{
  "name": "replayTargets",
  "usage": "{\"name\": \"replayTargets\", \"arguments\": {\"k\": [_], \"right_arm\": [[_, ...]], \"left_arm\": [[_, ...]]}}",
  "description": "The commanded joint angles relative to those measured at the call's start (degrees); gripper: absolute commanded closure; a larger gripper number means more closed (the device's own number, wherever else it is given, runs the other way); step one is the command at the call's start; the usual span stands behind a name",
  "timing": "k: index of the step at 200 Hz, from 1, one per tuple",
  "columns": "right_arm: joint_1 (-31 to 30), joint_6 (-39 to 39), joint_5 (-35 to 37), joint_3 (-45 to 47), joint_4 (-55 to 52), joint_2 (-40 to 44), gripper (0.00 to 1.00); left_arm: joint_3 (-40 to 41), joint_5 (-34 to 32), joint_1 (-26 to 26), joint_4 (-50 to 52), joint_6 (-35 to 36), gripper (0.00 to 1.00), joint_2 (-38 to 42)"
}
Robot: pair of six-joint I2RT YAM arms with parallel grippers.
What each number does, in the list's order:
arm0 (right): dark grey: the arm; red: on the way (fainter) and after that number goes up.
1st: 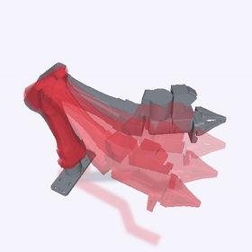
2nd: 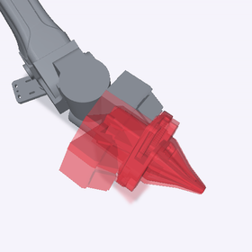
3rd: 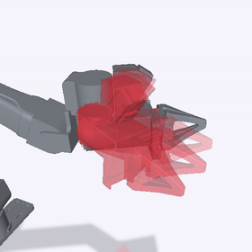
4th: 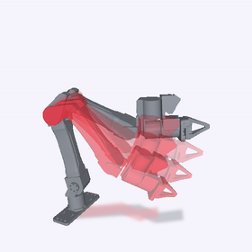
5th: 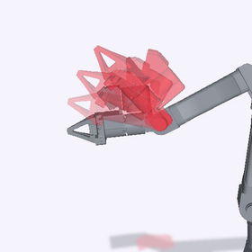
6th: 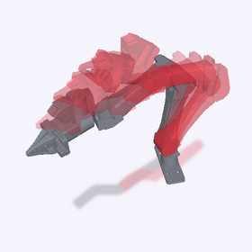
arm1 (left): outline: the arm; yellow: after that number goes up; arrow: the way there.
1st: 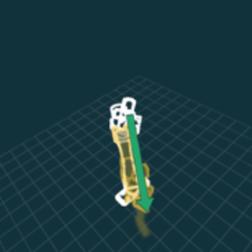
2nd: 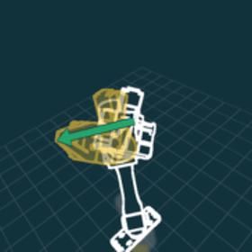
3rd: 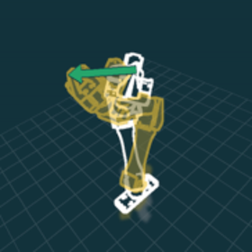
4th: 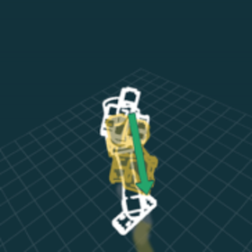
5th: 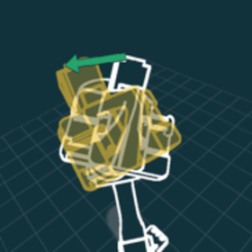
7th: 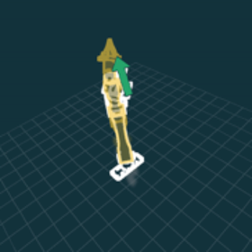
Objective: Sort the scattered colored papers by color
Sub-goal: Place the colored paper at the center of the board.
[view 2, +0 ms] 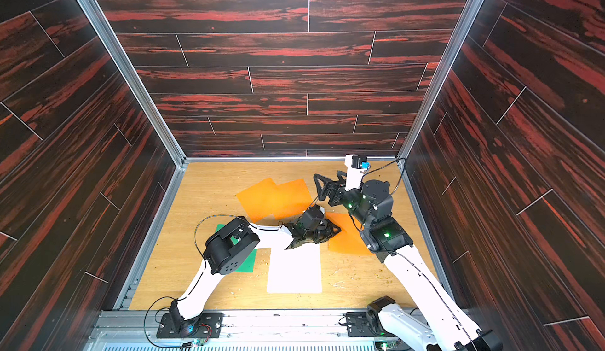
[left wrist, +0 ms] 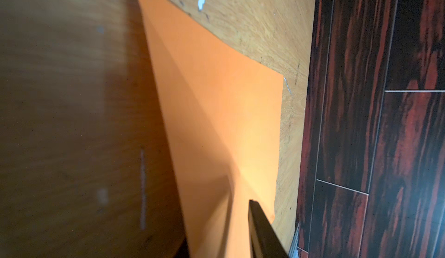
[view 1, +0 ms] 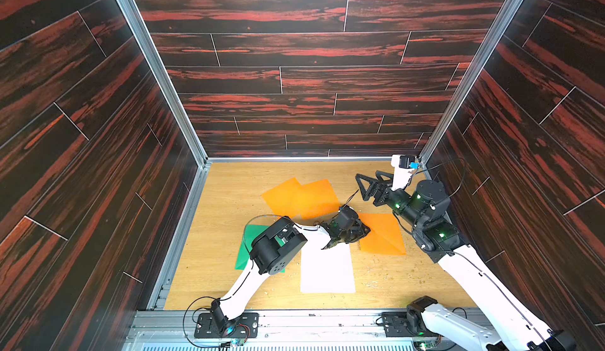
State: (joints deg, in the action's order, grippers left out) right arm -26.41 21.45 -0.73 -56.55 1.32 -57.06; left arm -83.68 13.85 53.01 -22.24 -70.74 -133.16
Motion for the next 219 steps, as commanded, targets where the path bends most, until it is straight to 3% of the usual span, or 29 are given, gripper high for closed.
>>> {"name": "replayTargets", "arguments": {"k": [1,58,109,154,170,189,219], "right_arm": [[-0.3,0.34,-0.45,0.41,0.87,-0.22,0.06],[-0.3,0.6,-0.85,0.45,1.13,-0.26,0.06],[-0.3,0.89,-1.07,1.04,1.57,-0.76,0.06],[-0.3,1.14,-0.62,0.86,2.22,-3.1,0.07],[-0.31,0.98,0.67,-0.11,1.45,-6.11,0.1],[-0.4,-0.03,1.11,-2.22,-0.25,-12.1,0.18],[-1.31,-2.11,1.71,-7.68,-3.31,-23.66,0.2]], "left_arm": [[-1.13,-2.33,0.34,7.54,2.79,0.66,0.3],[-1.89,-9.76,0.33,21.87,10.15,0.61,4.62],[-0.61,-15.84,0.36,28.26,14.63,0.61,8.78],[0.07,-24.36,-0.29,35.21,21.16,0.6,17.73],[4.0,-26.65,-2.48,34.1,22.1,0.59,22.65],[11.35,-25.3,-8.54,30.77,21.63,0.59,29.23],[21.35,-23.82,-18.56,27.15,22.48,0.58,39.35]]}}
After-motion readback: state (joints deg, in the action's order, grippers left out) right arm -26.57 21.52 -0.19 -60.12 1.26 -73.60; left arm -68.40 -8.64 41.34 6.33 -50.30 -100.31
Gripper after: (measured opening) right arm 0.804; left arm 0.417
